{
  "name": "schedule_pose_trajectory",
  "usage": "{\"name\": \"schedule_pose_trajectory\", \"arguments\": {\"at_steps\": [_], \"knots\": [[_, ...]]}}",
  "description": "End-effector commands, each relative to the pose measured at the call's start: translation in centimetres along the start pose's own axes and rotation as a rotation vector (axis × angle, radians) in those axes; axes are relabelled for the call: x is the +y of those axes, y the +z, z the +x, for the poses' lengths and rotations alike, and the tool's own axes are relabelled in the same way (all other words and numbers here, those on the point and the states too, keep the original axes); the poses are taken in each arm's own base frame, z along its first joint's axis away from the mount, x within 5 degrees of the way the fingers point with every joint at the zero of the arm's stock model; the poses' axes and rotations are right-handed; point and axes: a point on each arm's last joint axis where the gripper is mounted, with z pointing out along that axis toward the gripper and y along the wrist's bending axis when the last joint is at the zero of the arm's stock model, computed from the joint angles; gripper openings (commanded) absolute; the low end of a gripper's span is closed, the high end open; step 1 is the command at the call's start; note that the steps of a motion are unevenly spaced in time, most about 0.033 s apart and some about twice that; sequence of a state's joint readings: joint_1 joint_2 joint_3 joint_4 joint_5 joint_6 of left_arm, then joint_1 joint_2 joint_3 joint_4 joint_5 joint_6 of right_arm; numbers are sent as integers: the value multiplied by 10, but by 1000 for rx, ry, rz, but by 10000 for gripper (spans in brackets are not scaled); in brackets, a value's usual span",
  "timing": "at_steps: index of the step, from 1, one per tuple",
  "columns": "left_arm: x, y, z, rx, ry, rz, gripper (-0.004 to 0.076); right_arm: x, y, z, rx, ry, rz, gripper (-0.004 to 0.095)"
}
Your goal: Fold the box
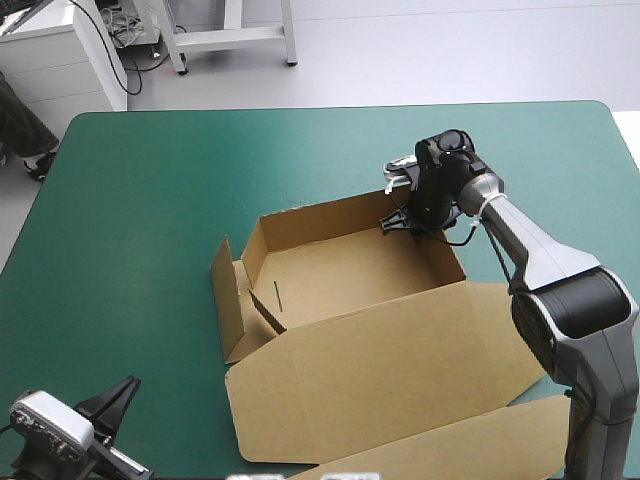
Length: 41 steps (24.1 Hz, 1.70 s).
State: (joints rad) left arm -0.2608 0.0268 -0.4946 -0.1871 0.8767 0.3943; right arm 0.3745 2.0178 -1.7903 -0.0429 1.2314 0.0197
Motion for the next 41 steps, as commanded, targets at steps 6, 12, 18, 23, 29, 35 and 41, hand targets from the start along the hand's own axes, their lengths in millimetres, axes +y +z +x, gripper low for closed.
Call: {"name": "schedule_pose_trajectory", "arguments": {"at_steps": [6, 12, 18, 23, 29, 35, 41], "knots": [[3, -1, -12, -72, -20, -15, -8, -9, -56, 8, -115, 18, 36, -20], [5, -2, -15, -112, -14, -37, -8, -38, -145, 38, -328, 90, 63, -20], [9, -3, -19, -156, 19, -91, -8, -51, -212, 79, -496, 139, 88, -20], [15, -4, -25, -211, 61, -160, -8, -51, -248, 107, -595, 146, 119, -20], [12, -2, -18, -131, 47, -120, 50, -49, -249, 108, -601, 147, 105, -20], [5, -1, -17, -125, -31, -31, 412, -47, -249, 108, -602, 147, 84, -20], [-1, -1, -19, -141, -124, 35, 503, -47, -249, 108, -601, 136, 85, -20]]}}
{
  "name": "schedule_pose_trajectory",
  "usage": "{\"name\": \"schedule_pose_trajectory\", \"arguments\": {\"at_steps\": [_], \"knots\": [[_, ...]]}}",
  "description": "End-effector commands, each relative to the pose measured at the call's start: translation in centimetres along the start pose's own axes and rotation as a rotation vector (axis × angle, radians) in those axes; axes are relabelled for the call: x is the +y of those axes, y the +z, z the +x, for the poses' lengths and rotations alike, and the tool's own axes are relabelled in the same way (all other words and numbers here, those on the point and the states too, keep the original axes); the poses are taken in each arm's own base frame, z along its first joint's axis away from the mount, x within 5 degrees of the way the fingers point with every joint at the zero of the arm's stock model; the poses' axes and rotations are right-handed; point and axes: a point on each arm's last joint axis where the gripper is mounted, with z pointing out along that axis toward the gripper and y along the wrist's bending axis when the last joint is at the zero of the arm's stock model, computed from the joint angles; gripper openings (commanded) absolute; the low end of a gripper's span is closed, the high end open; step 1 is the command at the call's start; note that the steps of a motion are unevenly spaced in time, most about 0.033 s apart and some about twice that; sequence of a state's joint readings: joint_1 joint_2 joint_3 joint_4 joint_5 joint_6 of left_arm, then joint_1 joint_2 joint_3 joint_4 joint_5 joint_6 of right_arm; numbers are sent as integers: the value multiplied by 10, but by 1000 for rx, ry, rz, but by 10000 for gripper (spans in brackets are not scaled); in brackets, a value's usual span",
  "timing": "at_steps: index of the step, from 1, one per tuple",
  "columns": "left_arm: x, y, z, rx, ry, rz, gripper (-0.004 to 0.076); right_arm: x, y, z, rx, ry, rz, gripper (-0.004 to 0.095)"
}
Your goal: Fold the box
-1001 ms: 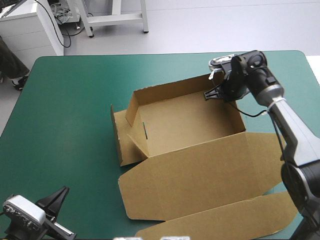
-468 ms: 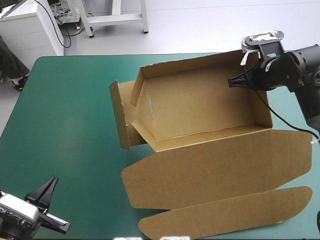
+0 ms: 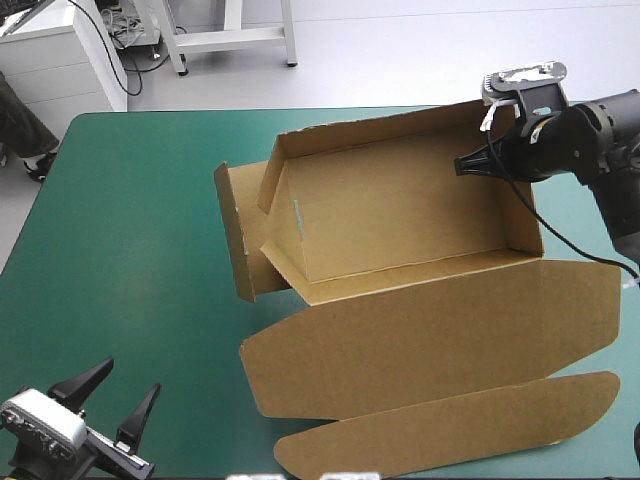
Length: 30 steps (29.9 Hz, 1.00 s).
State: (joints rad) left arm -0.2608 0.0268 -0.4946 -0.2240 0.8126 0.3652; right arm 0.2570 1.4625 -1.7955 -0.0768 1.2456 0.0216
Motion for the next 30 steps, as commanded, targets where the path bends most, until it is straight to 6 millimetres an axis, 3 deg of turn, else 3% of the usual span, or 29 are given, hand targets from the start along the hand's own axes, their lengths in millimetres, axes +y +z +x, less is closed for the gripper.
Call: {"name": "schedule_pose_trajectory", "arguments": {"at_steps": [1, 7, 13, 20, 30], "knots": [[-2, 0, -13, -73, -83, 45, 494, -3, -25, -1, -61, 10, -1, -20], [3, 0, -19, -99, -4, -8, 466, -3, -25, -1, -61, 3, -4, -20], [19, 20, -55, -17, -133, -44, 466, -3, -25, -1, -61, -7, -4, -20], [49, 88, -89, 230, -155, -130, 466, -3, -25, -1, -61, -7, -4, -20], [85, 185, -102, 483, -132, -167, 466, -3, -25, -1, -61, -7, -5, -20]]}}
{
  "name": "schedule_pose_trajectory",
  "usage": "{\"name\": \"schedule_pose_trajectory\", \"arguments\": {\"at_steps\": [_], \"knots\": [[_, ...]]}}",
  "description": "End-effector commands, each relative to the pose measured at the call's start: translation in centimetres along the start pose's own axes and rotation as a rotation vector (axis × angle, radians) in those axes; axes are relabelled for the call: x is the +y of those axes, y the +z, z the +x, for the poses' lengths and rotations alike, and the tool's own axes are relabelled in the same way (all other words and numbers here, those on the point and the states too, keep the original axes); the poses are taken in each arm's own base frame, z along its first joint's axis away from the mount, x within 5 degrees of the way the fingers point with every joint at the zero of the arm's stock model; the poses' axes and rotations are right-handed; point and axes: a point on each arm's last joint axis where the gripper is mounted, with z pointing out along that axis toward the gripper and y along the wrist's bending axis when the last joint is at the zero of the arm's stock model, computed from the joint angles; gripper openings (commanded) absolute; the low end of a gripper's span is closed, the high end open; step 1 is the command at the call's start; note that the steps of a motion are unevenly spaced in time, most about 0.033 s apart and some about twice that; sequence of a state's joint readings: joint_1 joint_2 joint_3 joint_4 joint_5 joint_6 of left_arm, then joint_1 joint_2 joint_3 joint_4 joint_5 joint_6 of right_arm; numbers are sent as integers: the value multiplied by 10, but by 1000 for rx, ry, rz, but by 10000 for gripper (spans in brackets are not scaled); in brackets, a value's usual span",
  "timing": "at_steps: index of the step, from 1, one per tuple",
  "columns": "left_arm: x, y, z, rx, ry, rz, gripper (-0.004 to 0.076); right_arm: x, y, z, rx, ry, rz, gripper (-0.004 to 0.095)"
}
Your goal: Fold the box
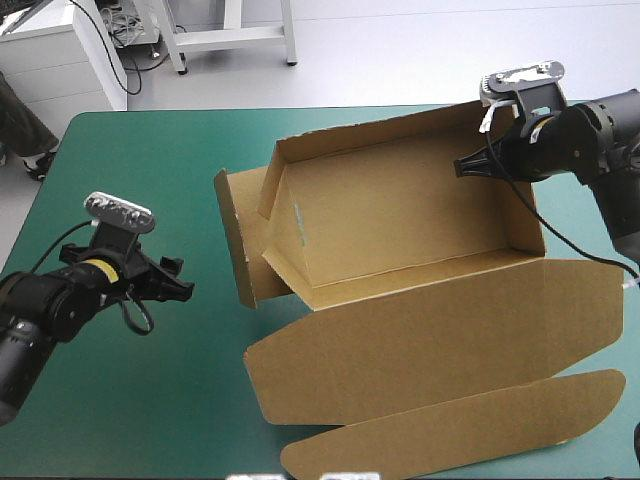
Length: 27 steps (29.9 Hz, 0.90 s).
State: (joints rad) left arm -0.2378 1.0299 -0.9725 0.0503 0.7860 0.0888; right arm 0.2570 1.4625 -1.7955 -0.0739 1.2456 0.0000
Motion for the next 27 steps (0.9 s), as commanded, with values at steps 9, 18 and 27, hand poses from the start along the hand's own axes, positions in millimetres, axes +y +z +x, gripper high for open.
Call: {"name": "schedule_pose_trajectory", "arguments": {"at_steps": [9, 18, 27], "knots": [[65, 56, -22, -49, -294, 158, 466, -3, -25, -1, -61, 14, -2, -20], [67, 121, -12, 3, -393, 483, 466, -3, -25, -1, -61, 14, -2, -20], [45, 138, -21, -130, -472, 953, 447, -3, -24, -1, -62, 14, -4, -20]]}}
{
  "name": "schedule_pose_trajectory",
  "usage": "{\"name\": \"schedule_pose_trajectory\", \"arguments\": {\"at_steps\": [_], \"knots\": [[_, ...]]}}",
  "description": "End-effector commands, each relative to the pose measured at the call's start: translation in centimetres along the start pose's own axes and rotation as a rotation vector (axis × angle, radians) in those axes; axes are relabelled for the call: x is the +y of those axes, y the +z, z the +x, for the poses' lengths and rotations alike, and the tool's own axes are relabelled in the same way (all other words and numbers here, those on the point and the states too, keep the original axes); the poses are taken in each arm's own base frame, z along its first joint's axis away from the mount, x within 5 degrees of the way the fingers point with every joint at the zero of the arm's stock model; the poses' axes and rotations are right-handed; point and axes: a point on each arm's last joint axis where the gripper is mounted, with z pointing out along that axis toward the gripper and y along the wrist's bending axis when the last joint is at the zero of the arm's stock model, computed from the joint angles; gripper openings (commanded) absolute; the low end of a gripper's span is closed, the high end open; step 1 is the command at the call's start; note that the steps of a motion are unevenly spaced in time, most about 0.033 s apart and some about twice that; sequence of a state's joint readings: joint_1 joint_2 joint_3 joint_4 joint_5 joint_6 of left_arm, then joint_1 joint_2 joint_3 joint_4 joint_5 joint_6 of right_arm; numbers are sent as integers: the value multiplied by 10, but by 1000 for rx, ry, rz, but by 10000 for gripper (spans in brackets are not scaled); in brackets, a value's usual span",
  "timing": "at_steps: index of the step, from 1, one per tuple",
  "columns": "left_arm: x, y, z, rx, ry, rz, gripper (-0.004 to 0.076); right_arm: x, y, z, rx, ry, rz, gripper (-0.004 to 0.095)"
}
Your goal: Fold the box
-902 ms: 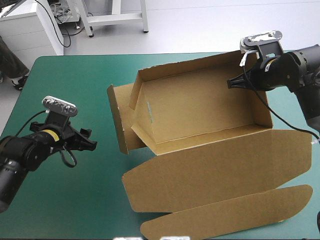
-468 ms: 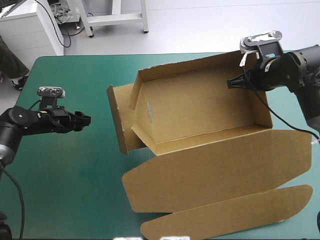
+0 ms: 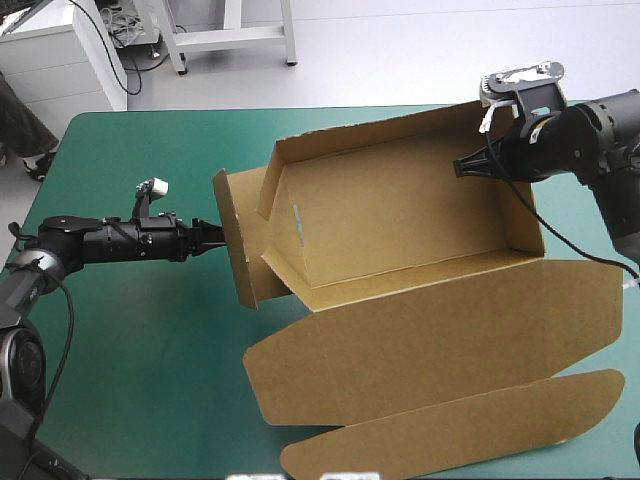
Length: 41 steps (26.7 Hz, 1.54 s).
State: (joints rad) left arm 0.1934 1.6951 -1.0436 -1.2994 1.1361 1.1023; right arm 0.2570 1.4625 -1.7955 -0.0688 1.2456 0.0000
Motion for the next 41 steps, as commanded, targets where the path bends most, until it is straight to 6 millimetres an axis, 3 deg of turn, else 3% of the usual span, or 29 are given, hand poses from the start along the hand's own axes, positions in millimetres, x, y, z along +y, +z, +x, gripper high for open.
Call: {"name": "schedule_pose_trajectory", "arguments": {"at_steps": [1, 11, 21, 25, 32, 41], "knots": [[-33, -5, -15, -90, 68, 164, 438, -3, -23, -2, -60, 12, 1, -20], [-72, 23, -8, -35, 145, 324, 407, -3, -2, -7, -39, 8, 5, -20], [-110, 2, -12, -112, 230, 360, 407, 1, 33, -16, -29, 37, -15, -20], [-123, 3, -12, -132, 238, 400, 407, 3, 43, -18, -23, 43, -36, -20], [-136, 11, -9, -126, 206, 458, 407, 5, 46, -20, -38, 20, -43, -20], [-151, -1, -13, -169, 120, 468, 407, 7, 67, -21, 0, 22, -50, -20]]}}
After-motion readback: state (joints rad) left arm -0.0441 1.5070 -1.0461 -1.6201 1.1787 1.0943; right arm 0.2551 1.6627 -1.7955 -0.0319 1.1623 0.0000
